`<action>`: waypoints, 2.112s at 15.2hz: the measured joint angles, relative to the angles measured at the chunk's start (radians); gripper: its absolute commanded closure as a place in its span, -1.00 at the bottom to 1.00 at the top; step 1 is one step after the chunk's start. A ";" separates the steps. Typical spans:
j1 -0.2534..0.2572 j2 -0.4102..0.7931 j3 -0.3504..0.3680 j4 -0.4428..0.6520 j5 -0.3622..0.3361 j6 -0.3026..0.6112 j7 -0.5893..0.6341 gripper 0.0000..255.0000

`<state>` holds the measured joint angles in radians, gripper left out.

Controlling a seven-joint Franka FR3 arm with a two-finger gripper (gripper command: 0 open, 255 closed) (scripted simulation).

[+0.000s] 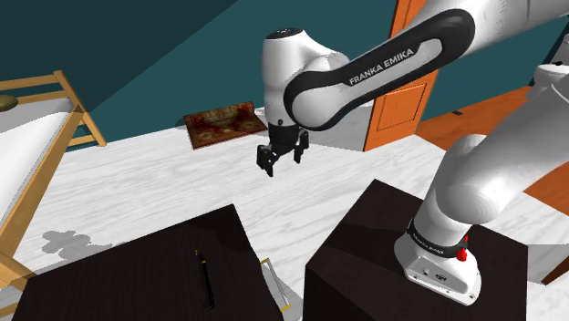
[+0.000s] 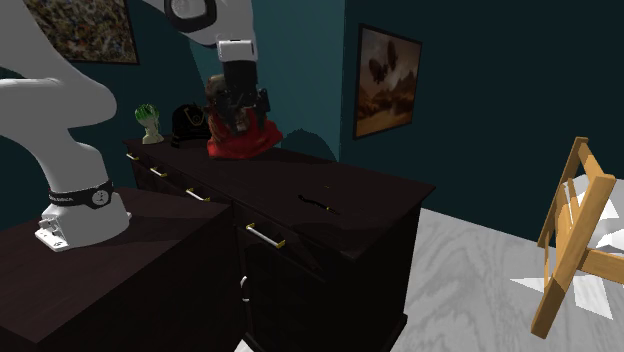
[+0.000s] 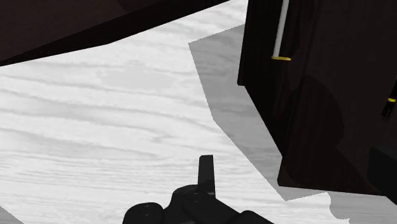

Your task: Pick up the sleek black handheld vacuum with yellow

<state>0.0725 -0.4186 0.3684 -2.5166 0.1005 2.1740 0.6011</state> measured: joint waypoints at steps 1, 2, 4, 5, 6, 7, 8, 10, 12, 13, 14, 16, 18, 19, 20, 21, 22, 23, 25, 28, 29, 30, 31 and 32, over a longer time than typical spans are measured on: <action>-0.002 0.033 0.015 0.005 -0.002 0.025 0.022 -1.00; -0.002 0.066 0.032 0.015 -0.005 0.045 0.046 -1.00; -0.006 0.138 0.064 0.044 -0.018 0.081 0.096 -1.00; -0.006 0.175 0.080 0.048 -0.026 0.108 0.124 -1.00; -0.007 0.214 0.097 0.057 -0.038 0.134 0.154 -1.00; -0.007 0.257 0.114 0.077 -0.054 0.151 0.189 -1.00; -0.009 0.302 0.128 0.097 -0.074 0.170 0.223 -1.00; -0.007 0.374 0.145 0.124 -0.110 0.202 0.281 -1.00; 0.003 0.451 0.159 0.158 -0.154 0.230 0.347 -1.00; 0.009 0.502 0.161 0.184 -0.187 0.246 0.385 -1.00; 0.019 0.551 0.160 0.206 -0.220 0.263 0.422 -1.00; 0.045 0.637 0.151 0.261 -0.272 0.278 0.486 -1.00; 0.083 0.719 0.139 0.317 -0.318 0.288 0.551 -1.00; 0.097 0.757 0.130 0.345 -0.335 0.293 0.572 -1.00; 0.118 0.800 0.119 0.382 -0.355 0.294 0.598 -1.00; 0.136 0.839 0.109 0.413 -0.370 0.297 0.618 -1.00; 0.154 0.874 0.100 0.441 -0.383 0.301 0.638 -1.00; 0.173 0.913 0.090 0.473 -0.395 0.304 0.656 -1.00; 0.212 0.997 0.068 0.552 -0.416 0.303 0.687 -1.00; 0.268 1.116 0.044 0.679 -0.432 0.291 0.722 -1.00; 0.289 1.154 0.037 0.724 -0.435 0.284 0.734 -1.00; 0.301 1.184 0.033 0.762 -0.435 0.275 0.737 -1.00; 0.309 1.201 0.029 0.776 -0.438 0.278 0.743 -1.00; 0.315 1.217 0.025 0.788 -0.441 0.282 0.746 -1.00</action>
<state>0.3873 0.7980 0.3931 -1.7290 -0.3402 2.4561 1.3467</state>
